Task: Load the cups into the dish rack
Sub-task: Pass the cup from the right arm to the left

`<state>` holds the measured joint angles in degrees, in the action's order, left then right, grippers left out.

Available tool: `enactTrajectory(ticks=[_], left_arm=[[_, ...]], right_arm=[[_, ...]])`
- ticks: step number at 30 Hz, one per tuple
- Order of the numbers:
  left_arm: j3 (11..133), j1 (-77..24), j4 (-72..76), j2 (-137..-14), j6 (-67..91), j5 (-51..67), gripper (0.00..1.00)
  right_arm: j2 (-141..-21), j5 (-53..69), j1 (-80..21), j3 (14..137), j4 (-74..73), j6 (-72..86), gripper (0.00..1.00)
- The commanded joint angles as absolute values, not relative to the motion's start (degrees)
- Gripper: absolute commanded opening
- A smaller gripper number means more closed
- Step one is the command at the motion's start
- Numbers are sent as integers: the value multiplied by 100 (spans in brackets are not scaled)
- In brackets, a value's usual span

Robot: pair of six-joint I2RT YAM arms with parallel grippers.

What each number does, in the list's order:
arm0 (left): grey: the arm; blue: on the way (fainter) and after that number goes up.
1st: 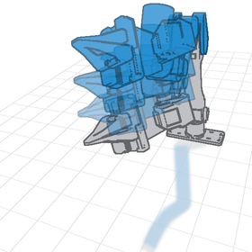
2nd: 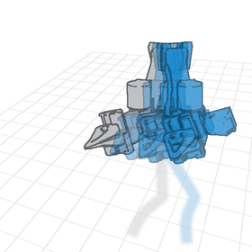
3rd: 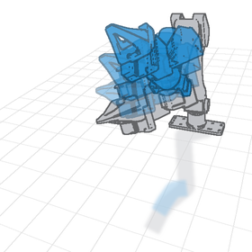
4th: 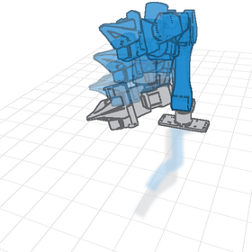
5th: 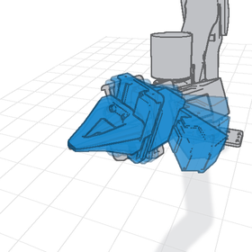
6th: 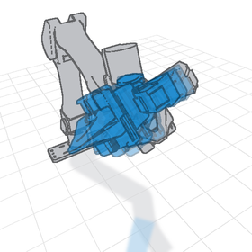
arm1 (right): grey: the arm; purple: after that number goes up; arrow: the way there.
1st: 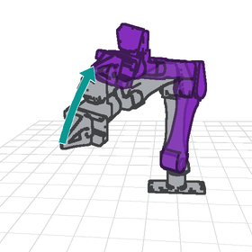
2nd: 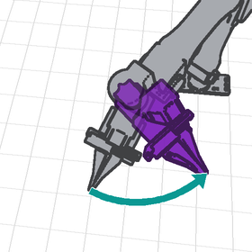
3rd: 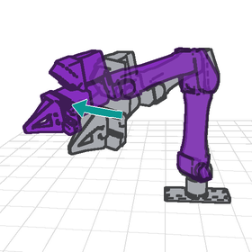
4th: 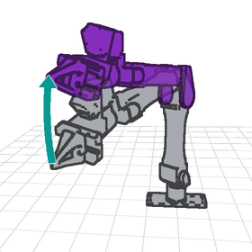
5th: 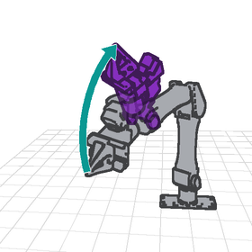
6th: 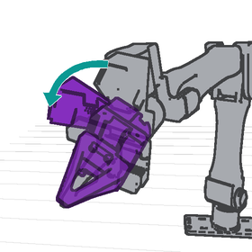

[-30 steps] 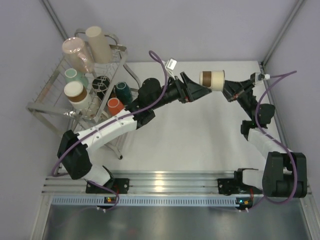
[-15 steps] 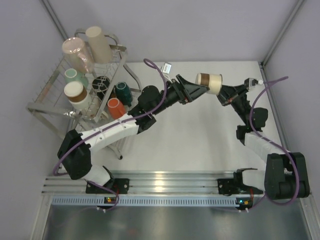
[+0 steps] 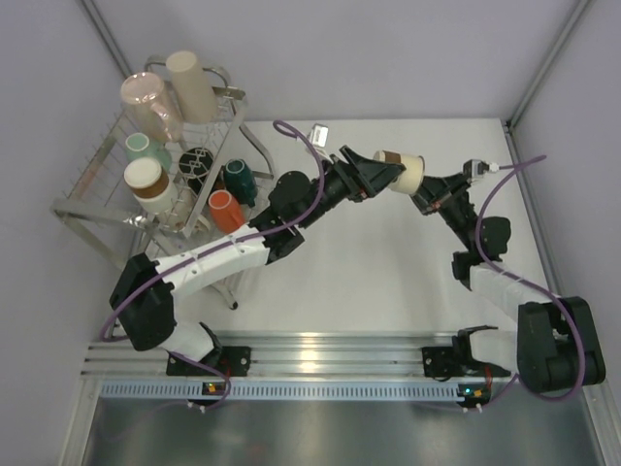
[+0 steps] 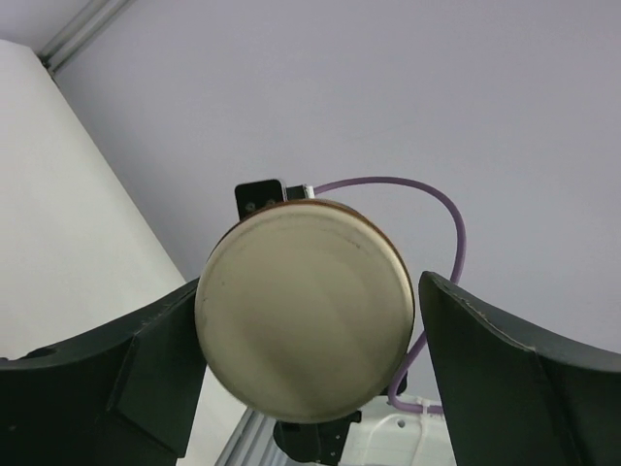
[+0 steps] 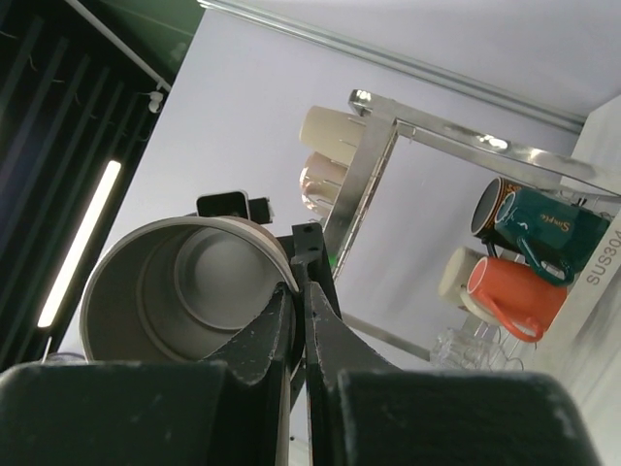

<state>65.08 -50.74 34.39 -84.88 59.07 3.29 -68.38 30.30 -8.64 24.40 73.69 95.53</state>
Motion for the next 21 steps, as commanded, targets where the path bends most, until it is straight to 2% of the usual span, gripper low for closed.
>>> enactTrajectory(ticks=[1,3,6,7,10,11,14,15,18,21], left_arm=[[6443,-5150,4280,-8192,5652,-165,88],[6434,-5150,4272,-8191,5625,-211,86],[6460,-5150,4271,-8244,5642,-255,66],[6477,-5150,4202,-8270,5651,-264,48],[6635,-5150,3765,-8314,5520,-351,21],[6714,-5150,3605,-8297,5459,-439,0],[6741,-5168,2825,-8209,5213,-702,0],[6724,-5194,2621,-8165,5116,-947,0],[6767,-5282,1637,-7990,4695,-1449,0],[6890,-5335,341,-7814,4404,-2195,0]], right_arm=[[-6706,3243,-1010,2312,9782,9273,0],[-6715,3234,-1020,2303,9782,9220,0],[-6802,3208,-1072,2294,9773,9150,0],[-6829,3217,-1133,2294,9747,9123,0],[-6943,3252,-1213,2215,9729,9035,0],[-6996,3261,-1204,2171,9729,9026,3],[-7110,3304,-1187,2013,9738,9026,17],[-7154,3339,-1178,1978,9738,9026,28],[-7347,3445,-1143,1794,9773,8948,42],[-7523,3638,-1108,1434,9773,8781,46]])
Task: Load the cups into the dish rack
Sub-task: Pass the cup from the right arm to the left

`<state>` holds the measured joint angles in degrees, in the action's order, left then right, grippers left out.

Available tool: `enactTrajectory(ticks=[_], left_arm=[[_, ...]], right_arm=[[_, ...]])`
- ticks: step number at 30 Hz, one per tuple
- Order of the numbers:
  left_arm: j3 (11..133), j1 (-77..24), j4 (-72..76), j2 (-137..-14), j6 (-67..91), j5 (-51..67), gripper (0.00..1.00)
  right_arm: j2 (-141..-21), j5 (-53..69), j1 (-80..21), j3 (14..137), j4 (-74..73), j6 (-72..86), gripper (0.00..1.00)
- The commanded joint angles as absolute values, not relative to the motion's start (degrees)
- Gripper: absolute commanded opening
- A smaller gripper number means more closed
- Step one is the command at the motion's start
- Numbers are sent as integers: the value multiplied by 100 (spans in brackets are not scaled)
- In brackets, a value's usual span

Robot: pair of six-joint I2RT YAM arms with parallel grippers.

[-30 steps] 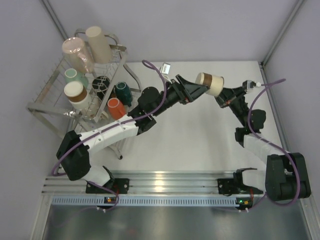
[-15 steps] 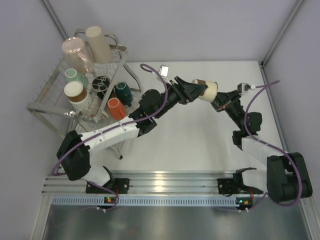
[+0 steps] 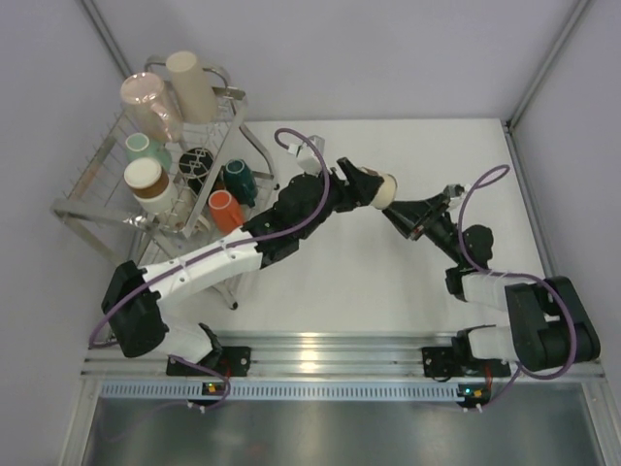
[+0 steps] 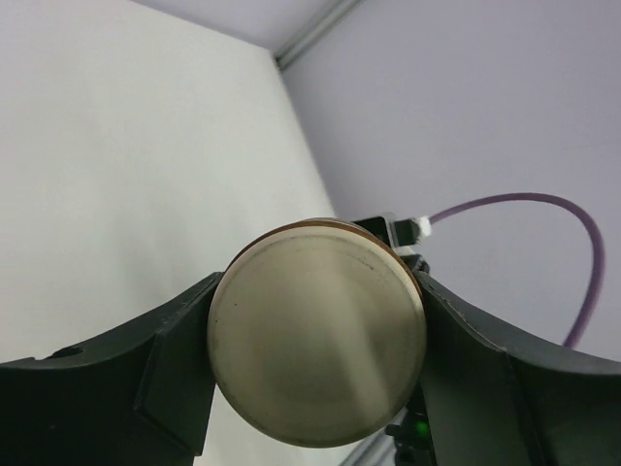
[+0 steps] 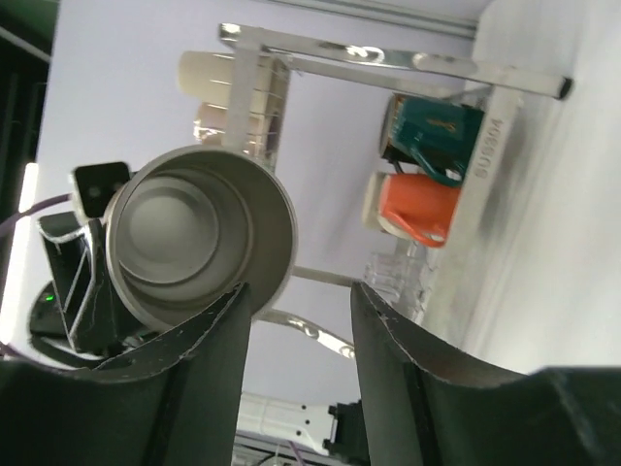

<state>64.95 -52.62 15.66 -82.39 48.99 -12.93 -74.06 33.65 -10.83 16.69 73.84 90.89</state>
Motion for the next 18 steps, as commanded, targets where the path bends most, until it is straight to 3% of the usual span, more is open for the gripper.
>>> enactTrajectory(ticks=[1,11,18], left_arm=[[6899,-5344,47,-7779,4351,-2650,0],[6786,-5335,-3830,-7444,5369,-5403,0],[6653,-5151,-5290,-7479,6986,-5547,0]], right_arm=[[-7558,3682,-1090,1363,9773,8737,47],[-7787,3955,-1011,1107,9773,8481,47],[-7822,4034,-1011,1151,9782,8481,46]])
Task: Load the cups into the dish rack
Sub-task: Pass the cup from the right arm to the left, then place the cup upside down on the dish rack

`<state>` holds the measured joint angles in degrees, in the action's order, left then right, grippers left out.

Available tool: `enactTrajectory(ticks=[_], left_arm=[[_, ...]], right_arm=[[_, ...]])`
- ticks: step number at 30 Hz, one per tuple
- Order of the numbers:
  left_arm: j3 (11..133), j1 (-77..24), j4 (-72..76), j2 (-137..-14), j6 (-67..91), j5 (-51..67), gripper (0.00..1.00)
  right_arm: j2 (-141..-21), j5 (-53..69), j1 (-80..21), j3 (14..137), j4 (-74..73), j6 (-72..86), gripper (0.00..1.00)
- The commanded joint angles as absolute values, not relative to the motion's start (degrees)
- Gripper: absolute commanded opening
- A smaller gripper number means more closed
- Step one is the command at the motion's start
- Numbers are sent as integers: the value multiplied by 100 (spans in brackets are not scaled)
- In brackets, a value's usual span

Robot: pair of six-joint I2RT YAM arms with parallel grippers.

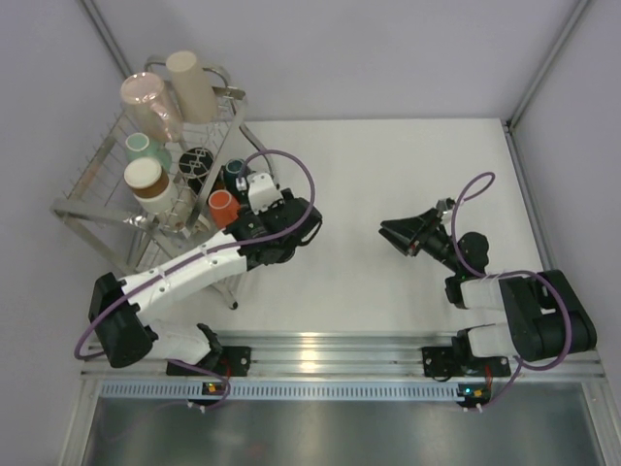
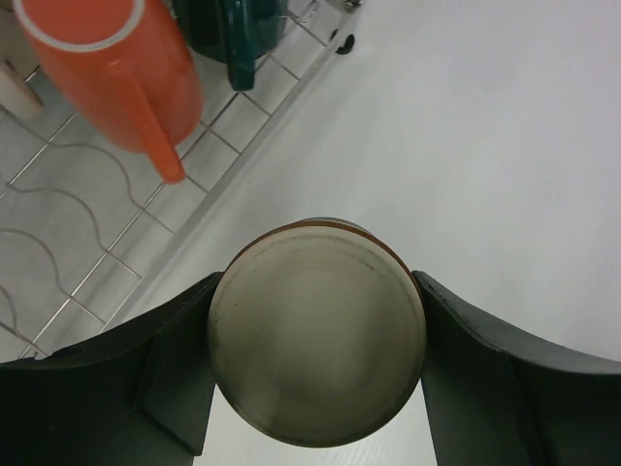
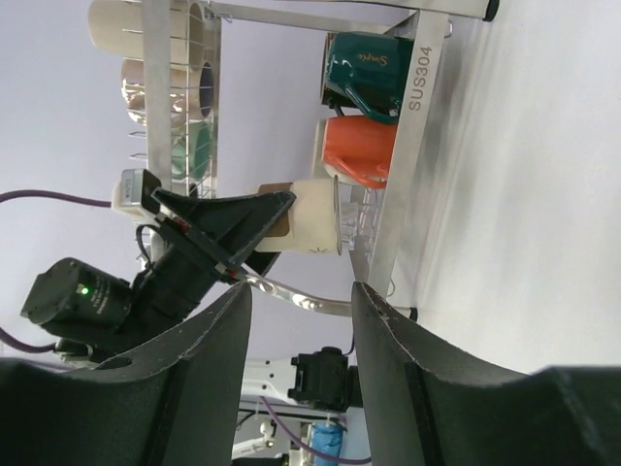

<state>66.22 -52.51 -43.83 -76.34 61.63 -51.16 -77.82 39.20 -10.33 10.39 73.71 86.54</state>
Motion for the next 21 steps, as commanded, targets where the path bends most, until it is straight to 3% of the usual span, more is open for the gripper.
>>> enactTrajectory(ticks=[1,21], left_arm=[[6679,-5107,-5448,-7549,7257,-5537,0],[6451,-4386,-6099,-7409,7620,-5932,0]], right_arm=[[-7814,4052,-1011,1143,9782,8481,46],[-7146,4192,-1011,1037,8983,8095,46]])
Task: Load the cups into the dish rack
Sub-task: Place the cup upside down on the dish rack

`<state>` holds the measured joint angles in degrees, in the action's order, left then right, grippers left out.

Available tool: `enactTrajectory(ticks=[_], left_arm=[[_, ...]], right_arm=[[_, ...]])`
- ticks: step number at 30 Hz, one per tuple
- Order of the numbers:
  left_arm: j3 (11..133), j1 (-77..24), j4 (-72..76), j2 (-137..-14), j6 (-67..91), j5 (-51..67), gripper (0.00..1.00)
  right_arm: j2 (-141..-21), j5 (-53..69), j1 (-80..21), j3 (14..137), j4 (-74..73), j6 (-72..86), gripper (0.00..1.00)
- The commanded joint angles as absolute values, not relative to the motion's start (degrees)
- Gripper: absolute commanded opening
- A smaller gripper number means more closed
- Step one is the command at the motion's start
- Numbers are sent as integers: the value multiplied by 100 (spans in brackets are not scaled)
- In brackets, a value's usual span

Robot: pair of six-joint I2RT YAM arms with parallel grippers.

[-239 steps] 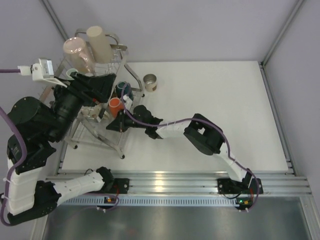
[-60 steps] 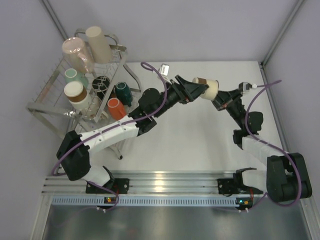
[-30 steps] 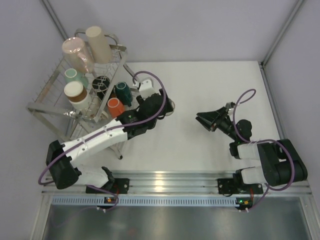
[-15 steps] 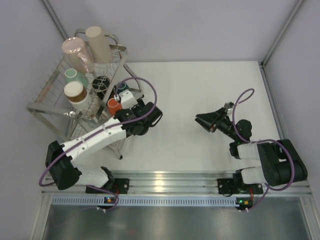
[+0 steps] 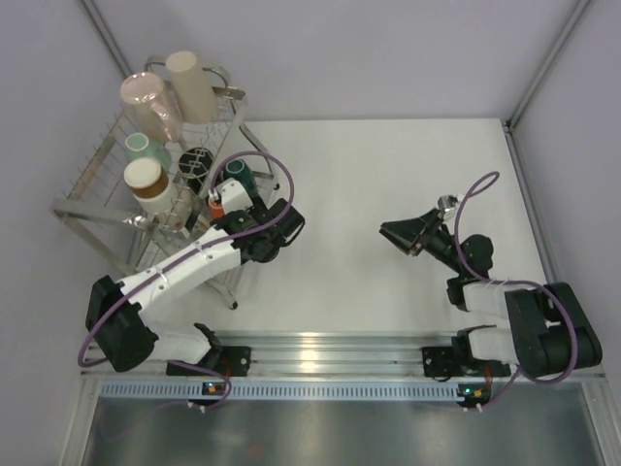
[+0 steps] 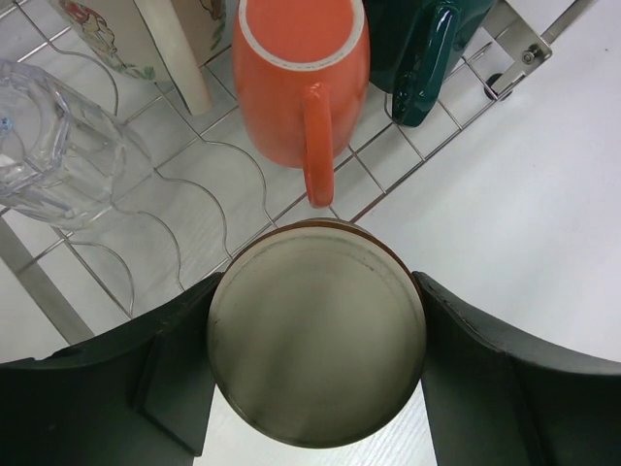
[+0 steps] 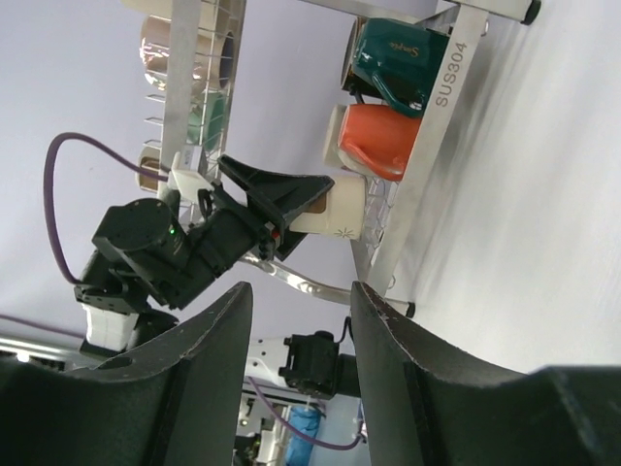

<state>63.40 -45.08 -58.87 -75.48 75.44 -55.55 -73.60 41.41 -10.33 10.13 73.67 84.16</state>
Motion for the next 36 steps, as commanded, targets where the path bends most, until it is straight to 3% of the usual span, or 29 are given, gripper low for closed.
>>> enactTrajectory(ticks=[1,24,36], left_arm=[[6442,-4377,-6126,-7435,7638,-5959,0],[6425,-4280,-6398,-8358,7857,-6012,0],[6372,-4078,-6442,-8235,7928,-6020,0]], right_arm=[[-7093,4192,-1002,1055,8948,8043,46],[-6794,4351,-1002,1239,8157,7629,46],[-6434,4403,-984,1415,7427,7216,46]])
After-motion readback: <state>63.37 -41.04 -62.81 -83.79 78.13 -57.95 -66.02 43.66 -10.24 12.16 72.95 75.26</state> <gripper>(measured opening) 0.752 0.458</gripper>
